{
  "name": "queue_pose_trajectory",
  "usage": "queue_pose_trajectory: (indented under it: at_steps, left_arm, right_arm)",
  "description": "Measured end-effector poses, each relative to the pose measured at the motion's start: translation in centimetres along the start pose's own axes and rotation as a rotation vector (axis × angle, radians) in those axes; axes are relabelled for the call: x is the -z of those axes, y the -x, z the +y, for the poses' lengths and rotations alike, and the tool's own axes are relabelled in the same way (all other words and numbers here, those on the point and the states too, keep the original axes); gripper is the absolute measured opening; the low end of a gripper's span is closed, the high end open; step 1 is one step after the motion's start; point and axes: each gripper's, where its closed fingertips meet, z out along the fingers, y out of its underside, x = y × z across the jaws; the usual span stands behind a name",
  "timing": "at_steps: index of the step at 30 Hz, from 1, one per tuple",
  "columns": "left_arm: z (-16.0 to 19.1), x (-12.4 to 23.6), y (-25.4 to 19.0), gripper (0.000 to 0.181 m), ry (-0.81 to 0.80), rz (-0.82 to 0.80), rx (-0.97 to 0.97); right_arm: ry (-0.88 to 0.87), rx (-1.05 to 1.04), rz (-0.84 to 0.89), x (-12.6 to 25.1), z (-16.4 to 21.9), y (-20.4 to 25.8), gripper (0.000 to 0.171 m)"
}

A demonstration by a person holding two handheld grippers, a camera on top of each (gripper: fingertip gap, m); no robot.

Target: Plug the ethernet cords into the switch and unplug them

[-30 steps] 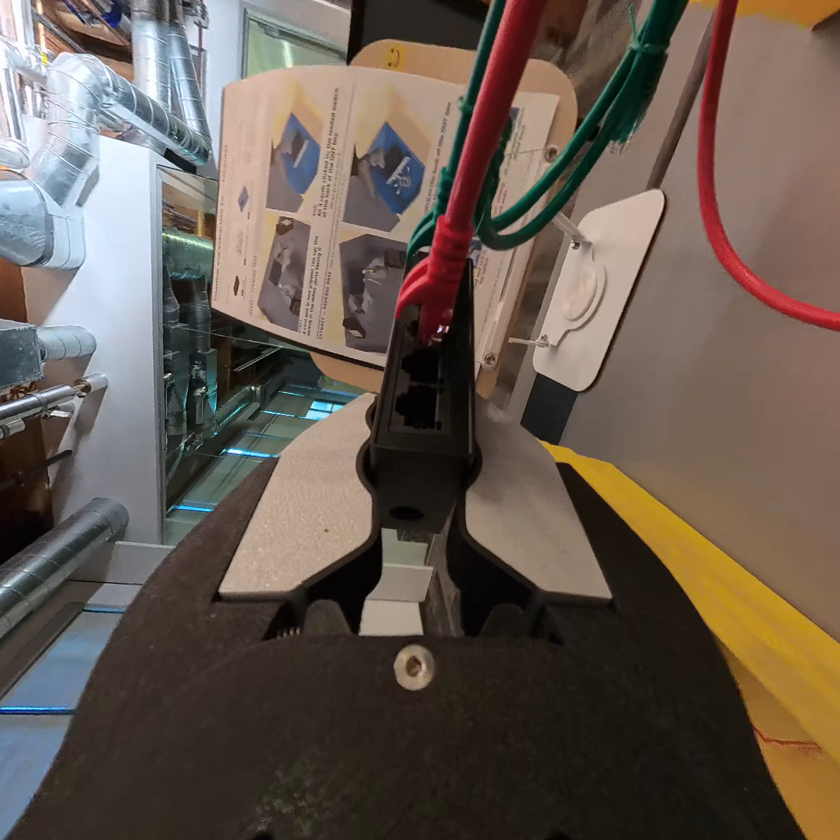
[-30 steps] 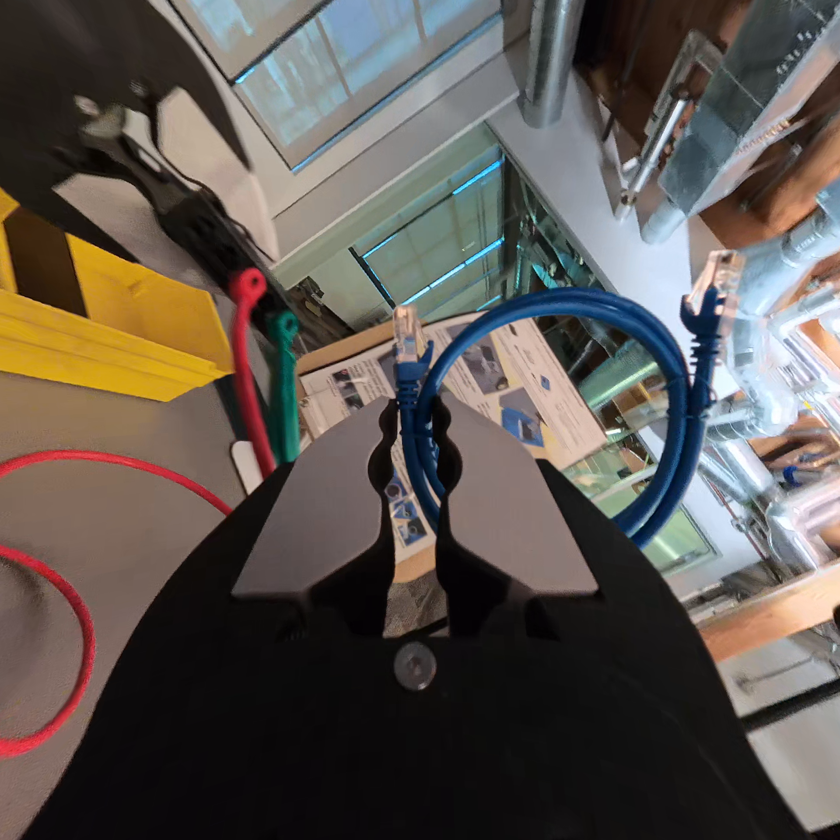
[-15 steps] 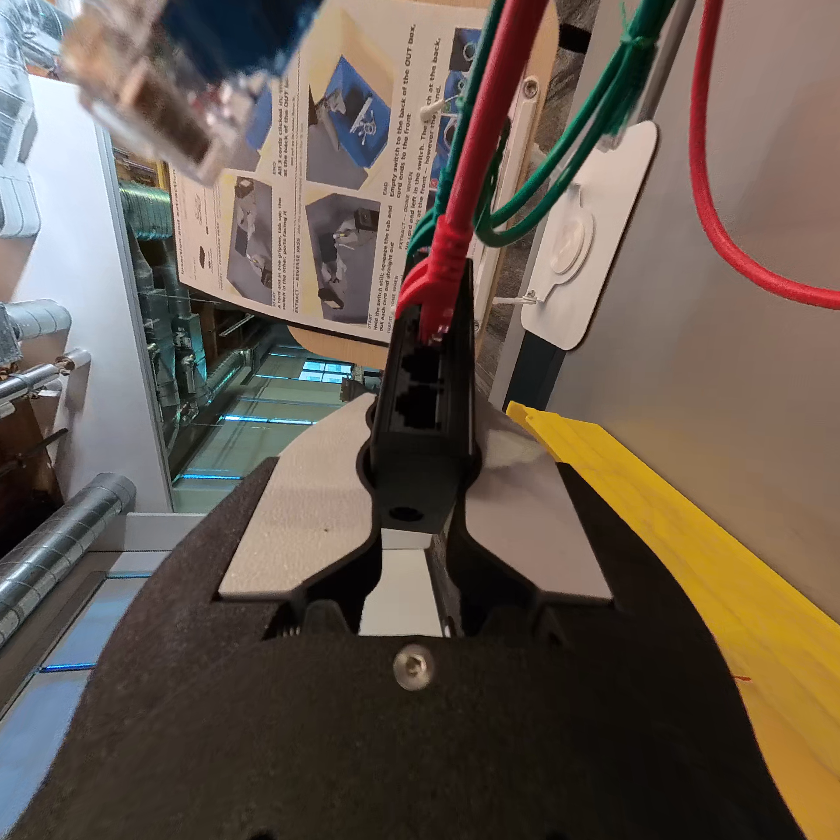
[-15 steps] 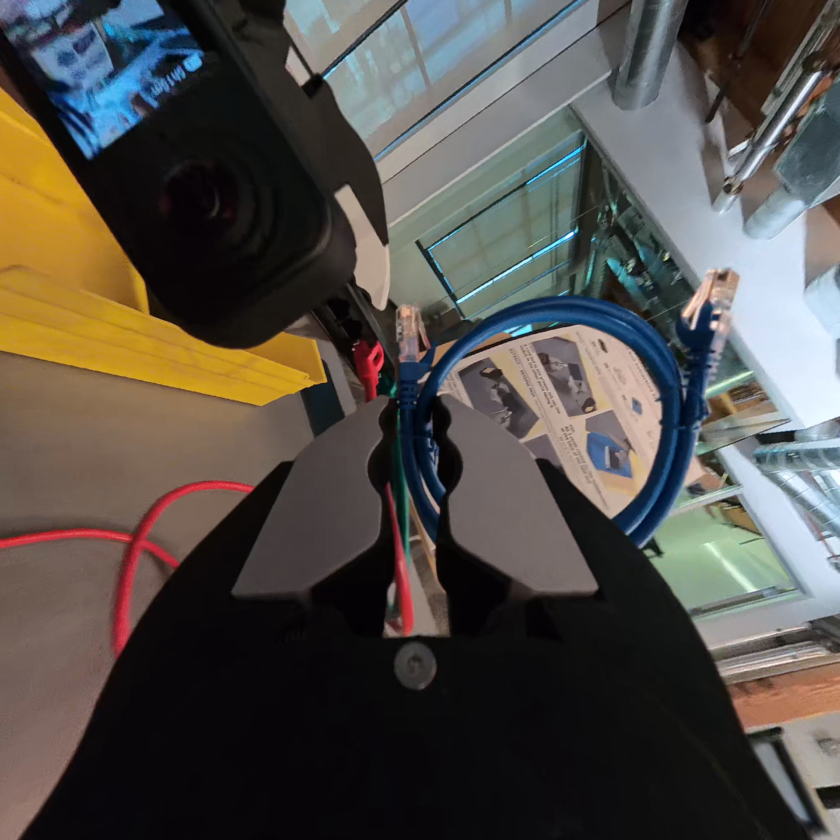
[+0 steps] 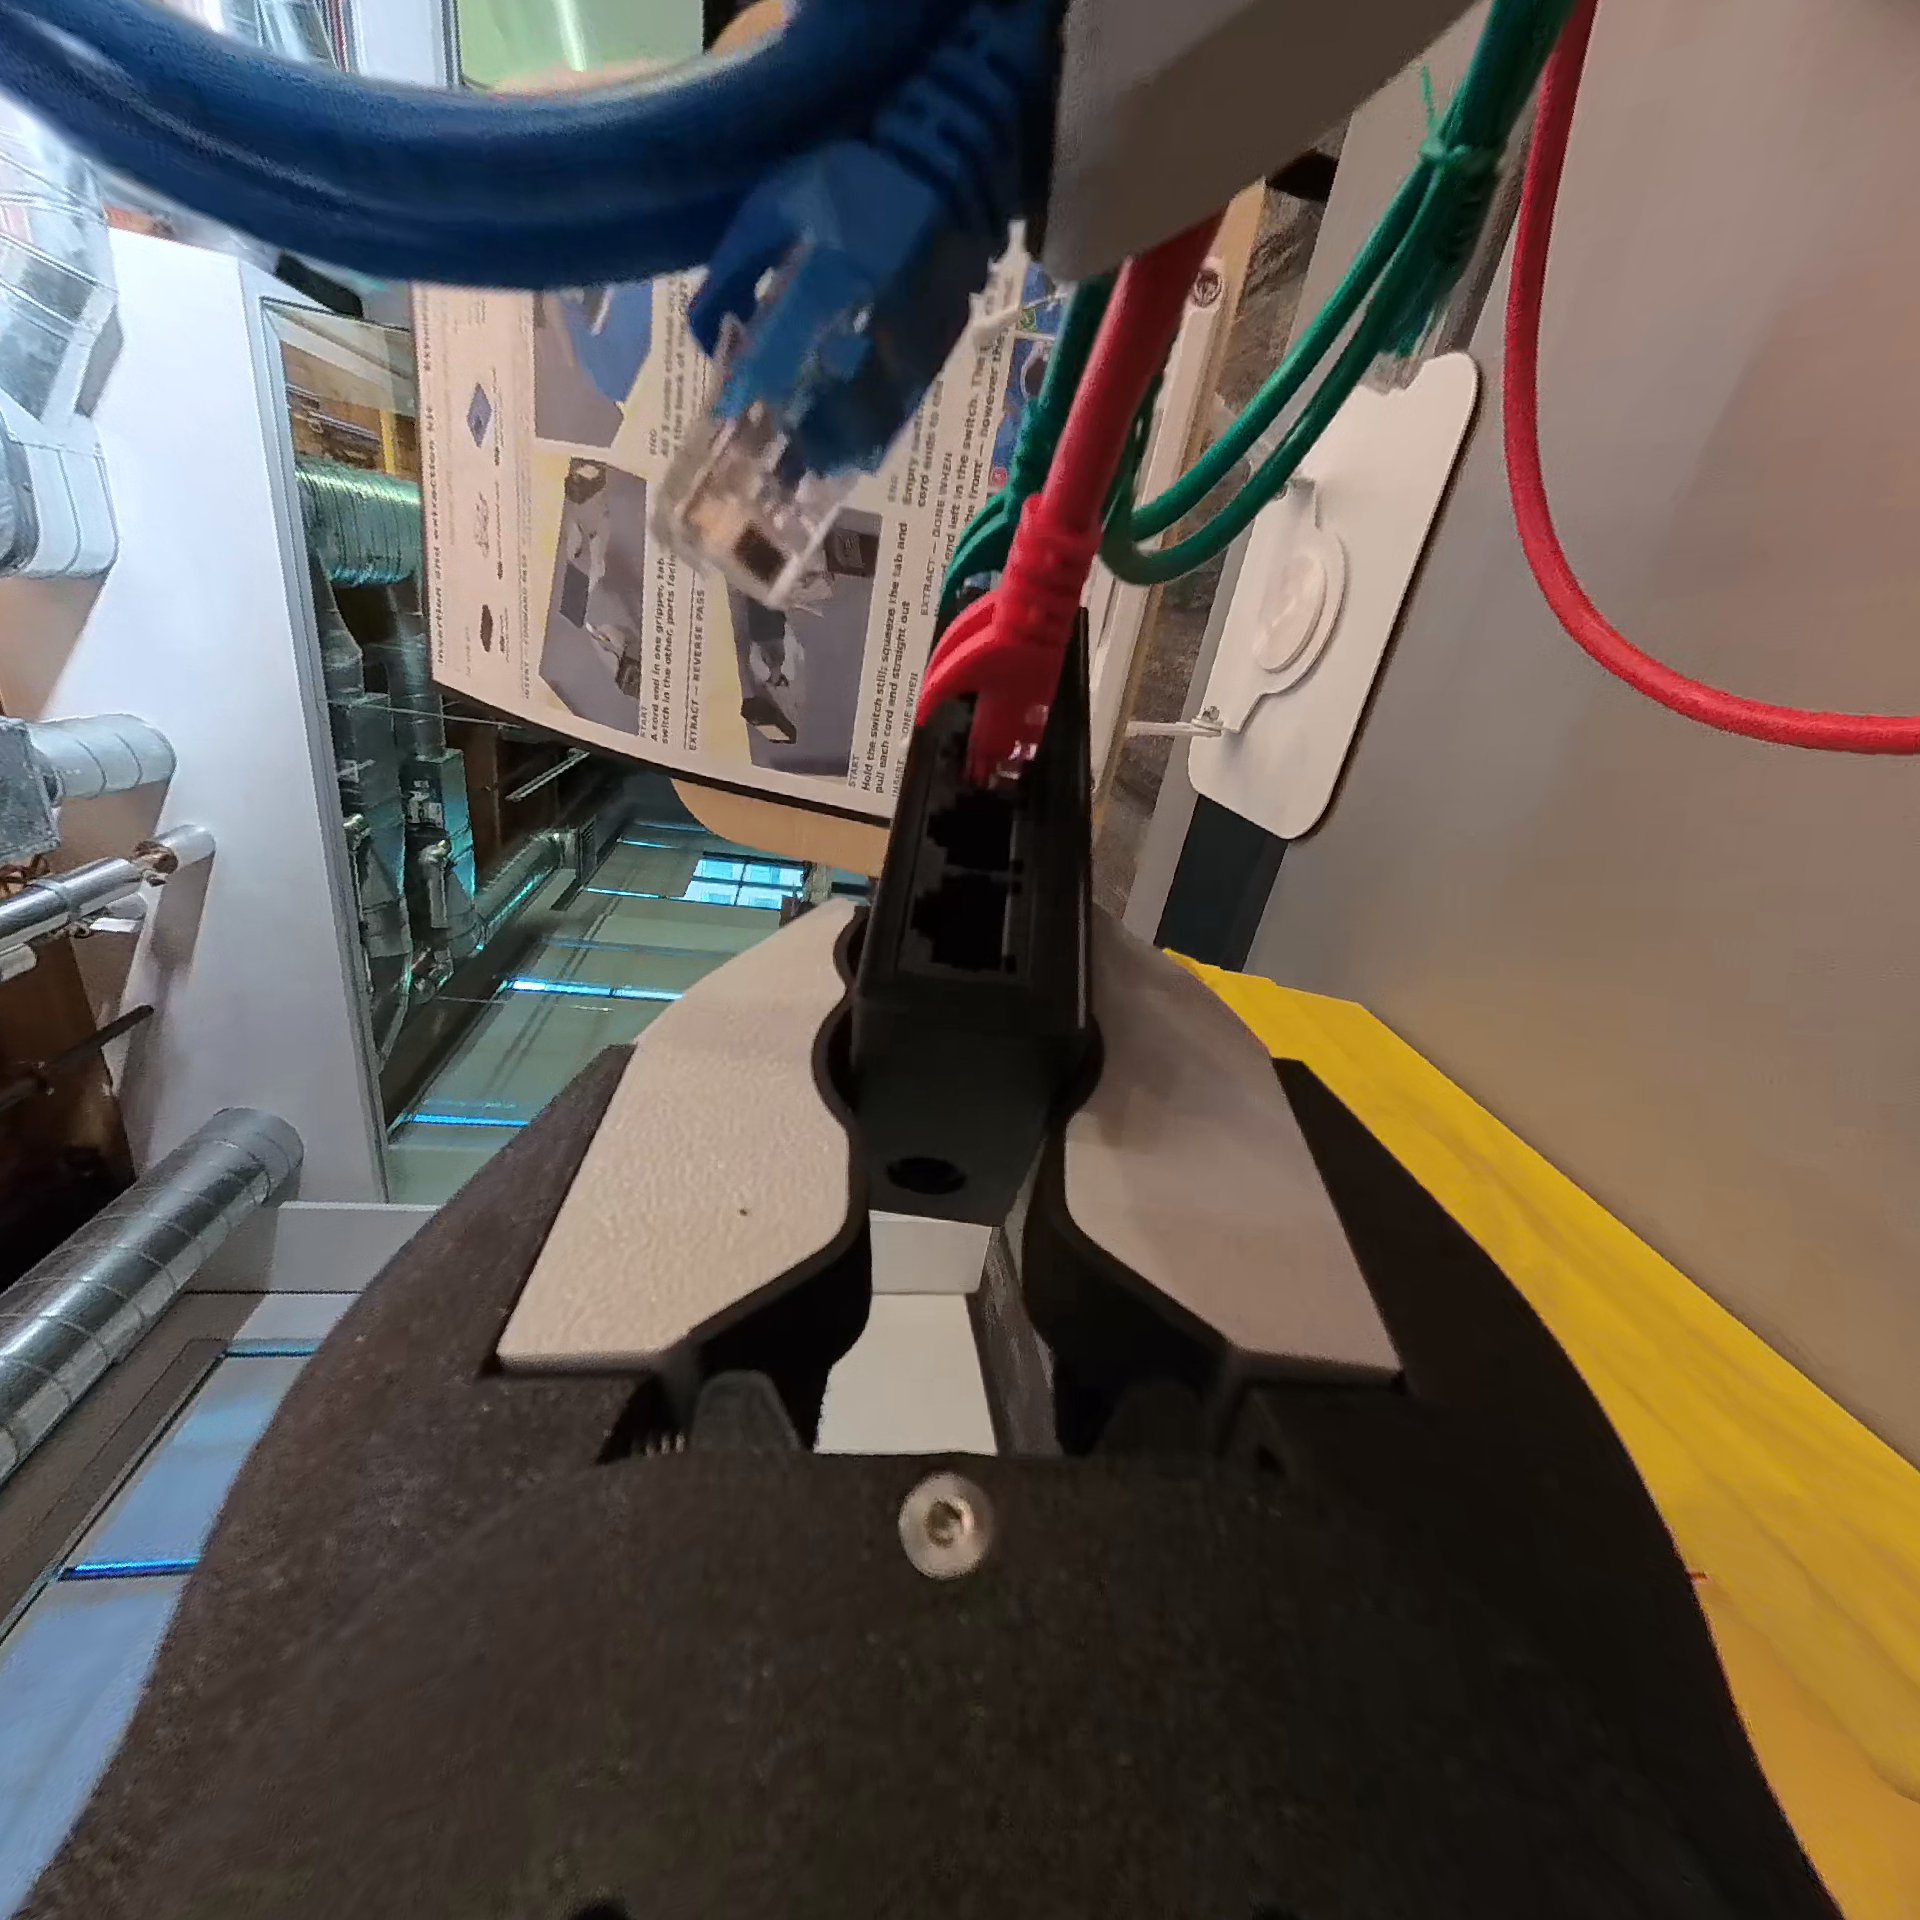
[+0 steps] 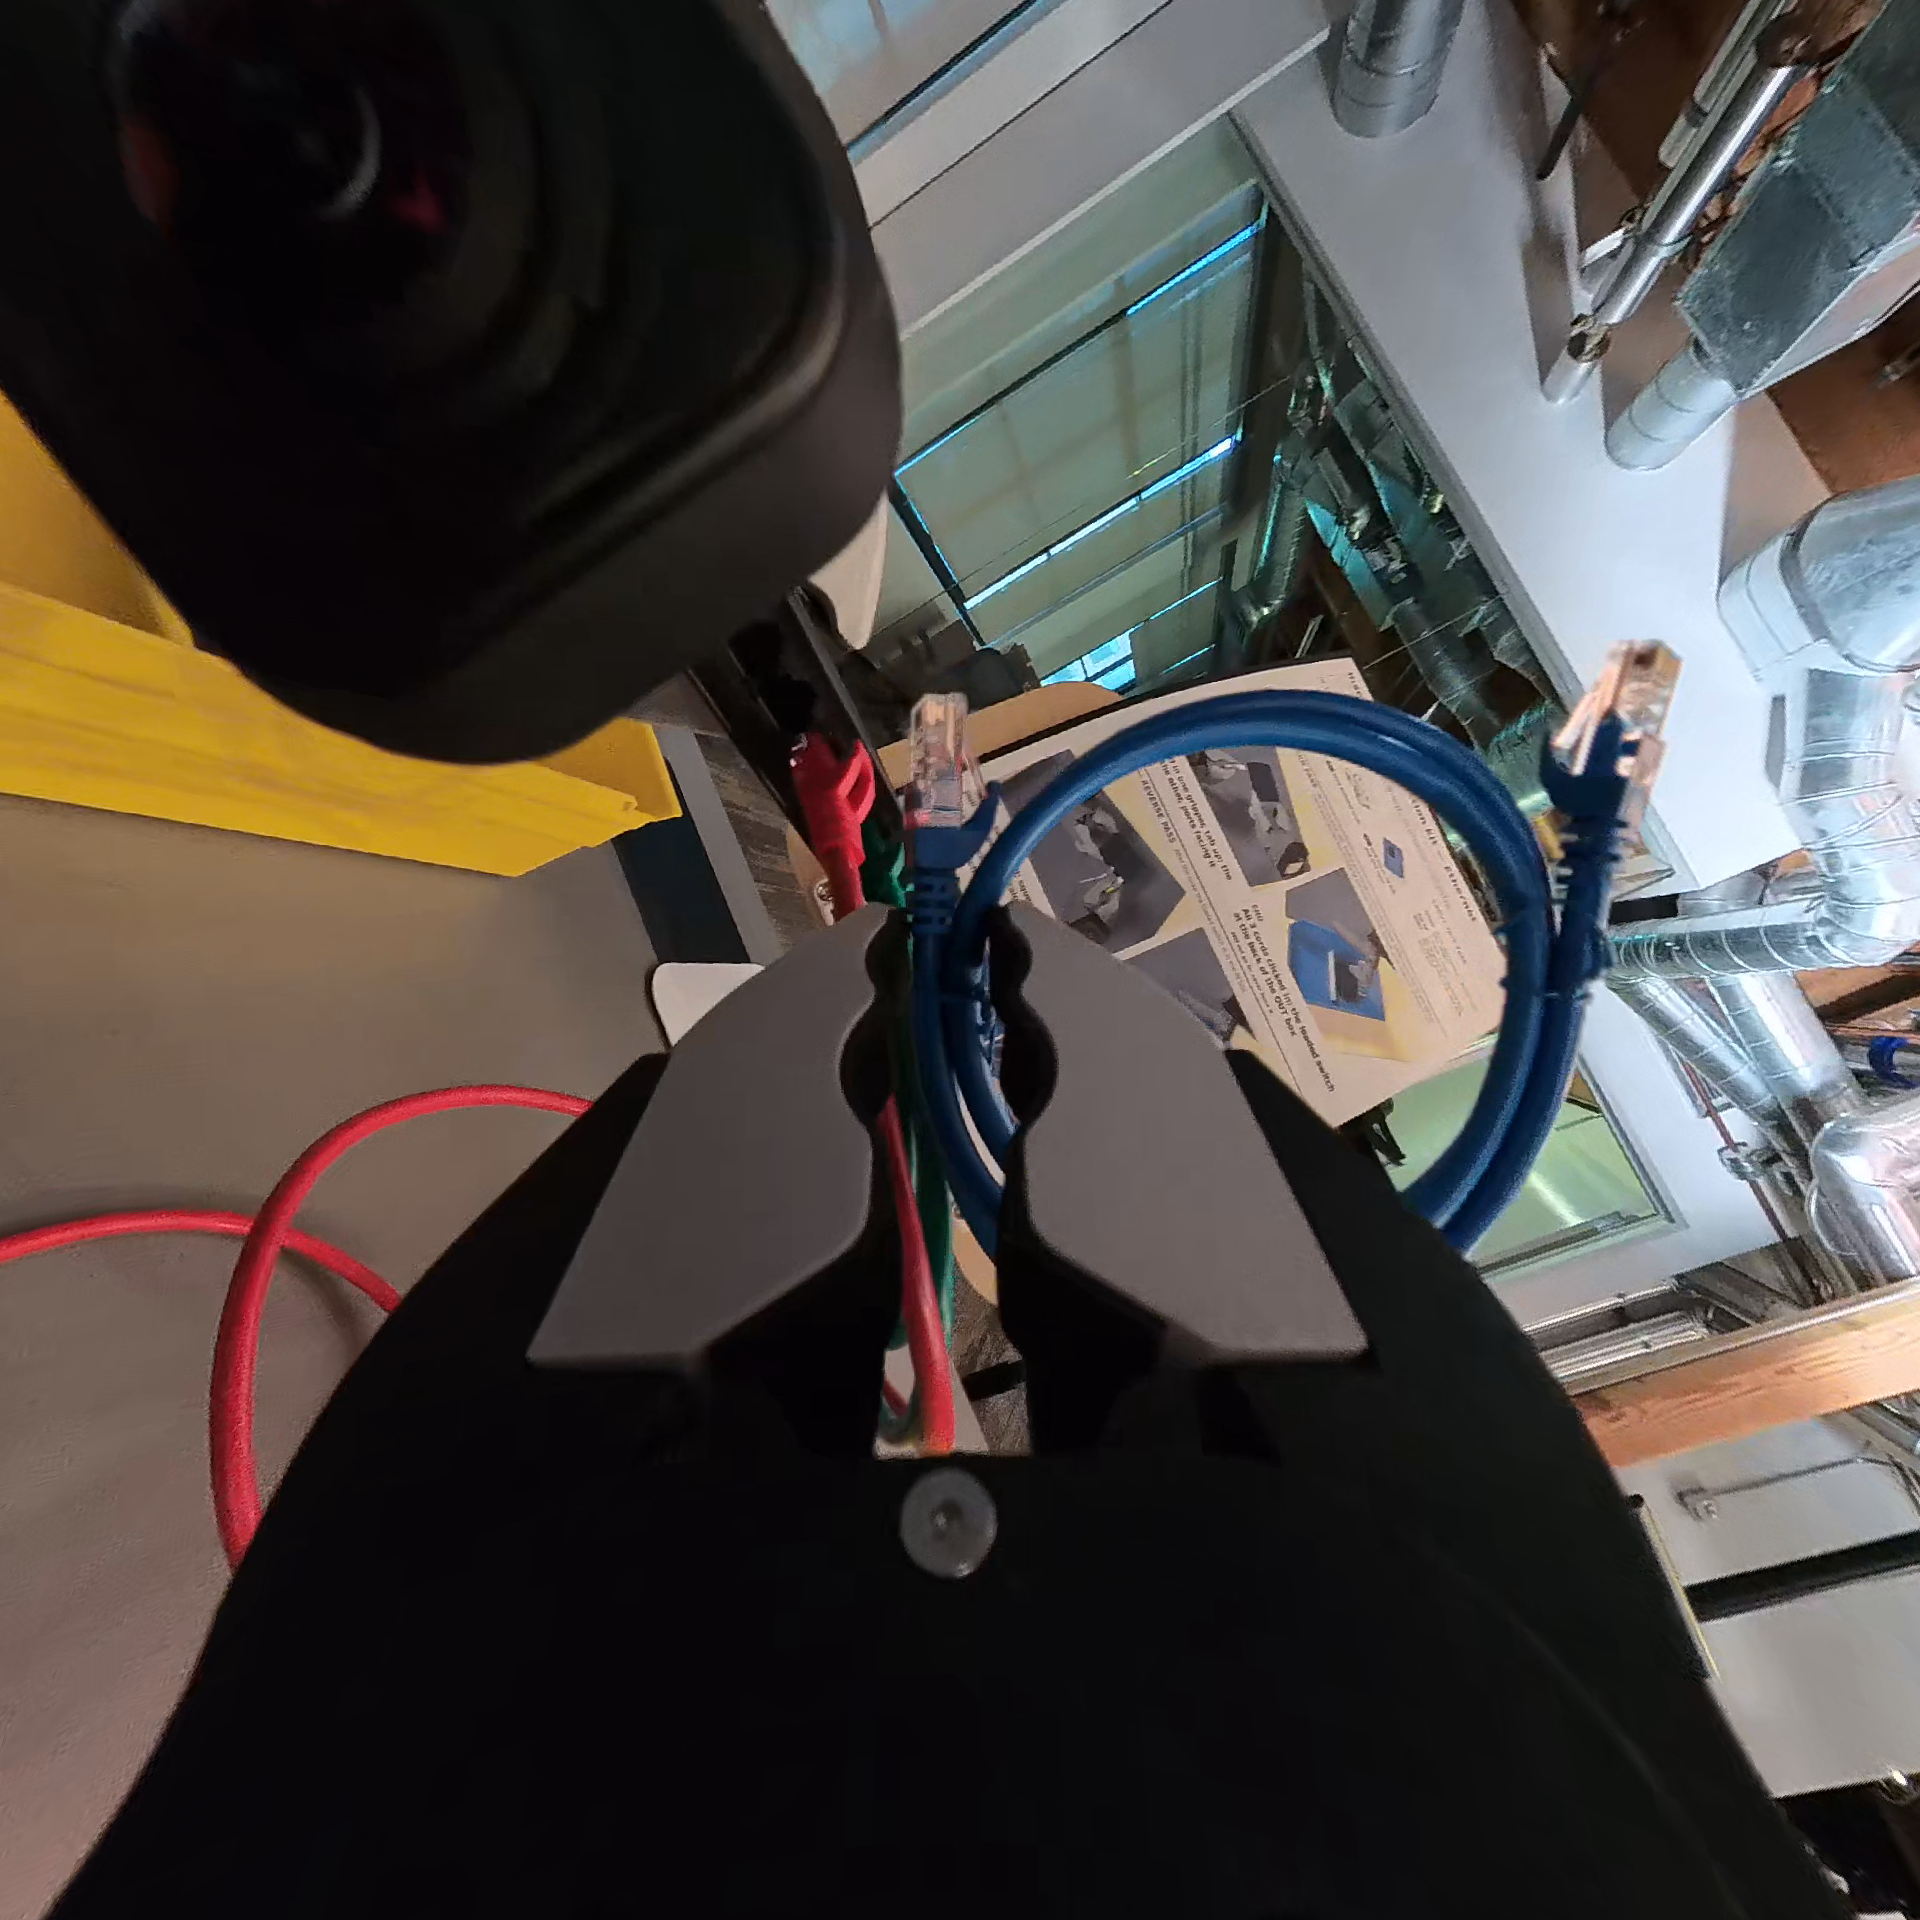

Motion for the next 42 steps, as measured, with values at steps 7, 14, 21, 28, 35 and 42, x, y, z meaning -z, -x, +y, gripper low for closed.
queue_pose_trajectory:
  at_steps: [7,14,21,28,35,42]
  left_arm:
    - [-0.2,0.4,0.3,0.031,-0.007,-0.013,-0.001]
    - [0.0,0.5,0.8,0.031,-0.001,-0.036,0.021]
    - [0.0,0.6,0.8,0.031,0.013,-0.041,0.002]
    - [0.1,0.8,1.0,0.030,-0.001,-0.031,0.037]
    - [0.3,0.8,1.5,0.031,0.002,-0.052,0.057]
    - [-0.5,0.7,1.0,0.030,0.064,-0.081,-0.016]
  right_arm:
    - [-0.024,0.001,-0.004,0.4,-0.5,0.0,0.016]
    - [-0.022,-0.003,0.004,1.0,-1.3,0.0,0.016]
    - [0.025,0.130,0.066,0.6,-0.7,0.2,0.016]
    - [-0.058,0.192,0.075,1.3,-1.5,0.0,0.016]
    - [-0.089,0.246,0.105,1.9,-2.4,0.0,0.016]
    - [-0.033,0.370,0.131,1.2,-1.8,0.9,0.016]
